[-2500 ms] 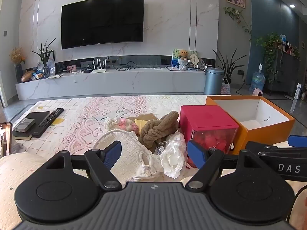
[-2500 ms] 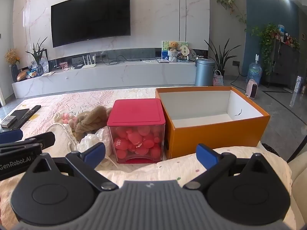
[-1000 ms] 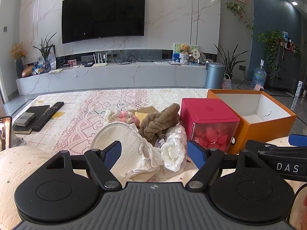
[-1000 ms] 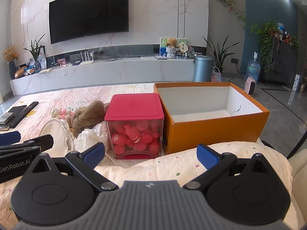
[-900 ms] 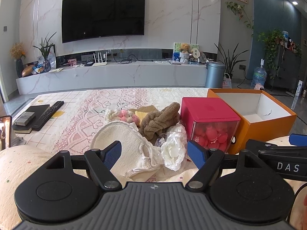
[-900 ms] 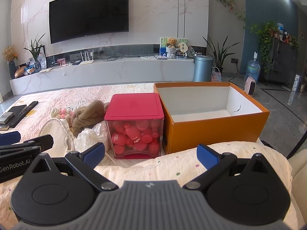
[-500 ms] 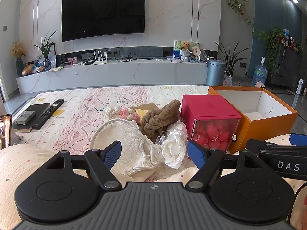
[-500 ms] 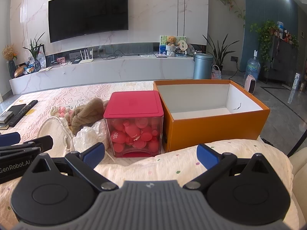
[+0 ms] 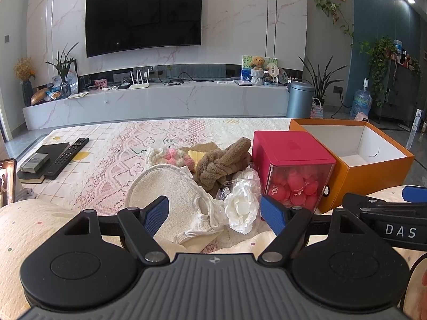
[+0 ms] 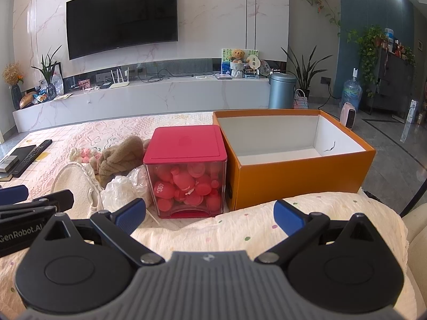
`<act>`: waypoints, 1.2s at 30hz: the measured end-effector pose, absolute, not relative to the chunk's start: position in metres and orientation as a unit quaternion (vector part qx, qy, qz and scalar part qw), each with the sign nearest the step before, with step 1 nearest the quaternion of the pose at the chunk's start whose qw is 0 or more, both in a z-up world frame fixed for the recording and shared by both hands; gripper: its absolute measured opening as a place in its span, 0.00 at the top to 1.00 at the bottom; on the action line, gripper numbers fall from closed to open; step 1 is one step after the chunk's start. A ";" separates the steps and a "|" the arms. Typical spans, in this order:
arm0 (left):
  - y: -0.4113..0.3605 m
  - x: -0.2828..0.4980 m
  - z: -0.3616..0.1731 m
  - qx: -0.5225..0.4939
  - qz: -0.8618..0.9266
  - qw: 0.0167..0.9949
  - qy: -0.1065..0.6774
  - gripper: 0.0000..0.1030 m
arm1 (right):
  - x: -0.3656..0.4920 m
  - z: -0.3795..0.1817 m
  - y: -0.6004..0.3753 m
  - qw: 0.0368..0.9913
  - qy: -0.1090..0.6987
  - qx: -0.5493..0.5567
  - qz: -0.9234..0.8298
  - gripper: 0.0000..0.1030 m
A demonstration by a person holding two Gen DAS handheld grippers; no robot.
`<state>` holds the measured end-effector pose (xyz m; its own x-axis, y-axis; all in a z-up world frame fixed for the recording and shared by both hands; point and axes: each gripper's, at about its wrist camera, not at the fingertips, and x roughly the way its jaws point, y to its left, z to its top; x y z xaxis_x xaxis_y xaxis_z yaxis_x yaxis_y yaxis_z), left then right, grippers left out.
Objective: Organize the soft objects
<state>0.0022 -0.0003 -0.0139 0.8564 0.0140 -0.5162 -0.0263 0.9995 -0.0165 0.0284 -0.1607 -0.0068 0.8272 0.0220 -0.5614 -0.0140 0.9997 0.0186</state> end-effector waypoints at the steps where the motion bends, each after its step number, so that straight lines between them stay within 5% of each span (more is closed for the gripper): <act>1: 0.000 0.002 -0.013 -0.011 0.010 0.963 0.268 0.11 | 0.029 -0.007 -0.160 0.956 0.294 0.006 0.009 0.03; 36: 0.008 0.005 -0.019 -0.010 0.010 0.957 0.291 0.15 | 0.040 -0.009 -0.150 0.954 0.297 0.008 0.042 0.03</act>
